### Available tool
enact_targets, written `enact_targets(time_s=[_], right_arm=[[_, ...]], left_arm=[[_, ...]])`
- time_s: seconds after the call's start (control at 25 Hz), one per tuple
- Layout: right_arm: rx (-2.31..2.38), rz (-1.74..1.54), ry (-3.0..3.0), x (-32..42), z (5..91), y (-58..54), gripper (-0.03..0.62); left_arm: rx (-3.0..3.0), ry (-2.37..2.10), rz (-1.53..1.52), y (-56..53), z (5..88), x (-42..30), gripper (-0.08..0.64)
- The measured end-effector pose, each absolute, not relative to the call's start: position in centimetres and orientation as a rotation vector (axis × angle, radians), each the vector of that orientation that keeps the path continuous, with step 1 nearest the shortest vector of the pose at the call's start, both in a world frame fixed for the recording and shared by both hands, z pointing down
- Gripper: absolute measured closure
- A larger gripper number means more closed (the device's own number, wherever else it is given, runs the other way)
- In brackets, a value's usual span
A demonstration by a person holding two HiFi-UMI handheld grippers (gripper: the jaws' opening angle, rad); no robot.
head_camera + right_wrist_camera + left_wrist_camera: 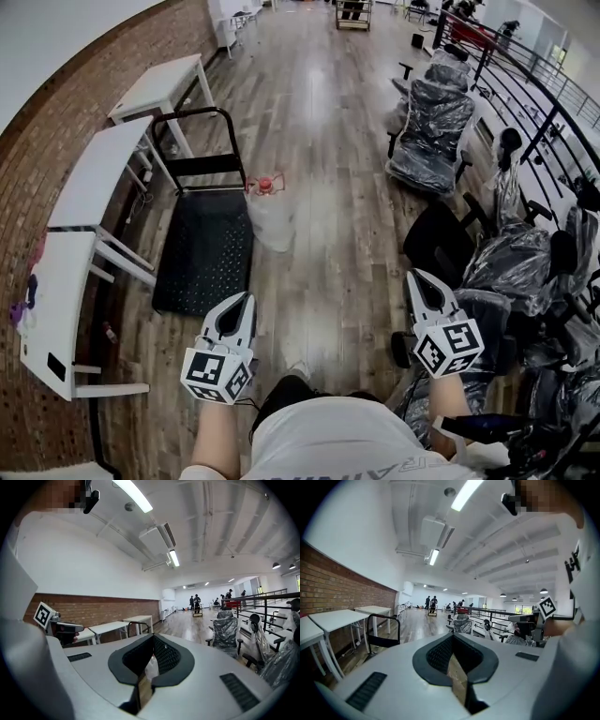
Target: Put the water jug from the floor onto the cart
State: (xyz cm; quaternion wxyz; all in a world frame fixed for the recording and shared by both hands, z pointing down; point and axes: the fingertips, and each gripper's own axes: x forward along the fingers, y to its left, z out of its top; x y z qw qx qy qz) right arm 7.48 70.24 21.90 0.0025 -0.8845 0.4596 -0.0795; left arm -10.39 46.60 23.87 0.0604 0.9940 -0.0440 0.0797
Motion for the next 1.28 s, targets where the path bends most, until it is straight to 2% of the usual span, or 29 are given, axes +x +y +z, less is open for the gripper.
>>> enact_targets(time_s=[0.44, 0.84, 1.28], right_arm=[[-2.856, -0.261, 1.477, 13.7, 20.8, 56.8, 0.589], [-2.880, -0.271, 1.498, 18.0, 20.7, 50.9, 0.589], [-2.832, -0.194, 1.696, 29.0, 22.0, 42.8, 0.589]], left_arm=[[3.036, -0.115, 0.287, 33.0, 25.1, -3.3, 0.560], [2.975, -0.105, 0.293, 27.4, 26.4, 0.8, 0.560], [2.975, -0.291, 0.298, 21.5, 26.0, 9.1, 0.560]])
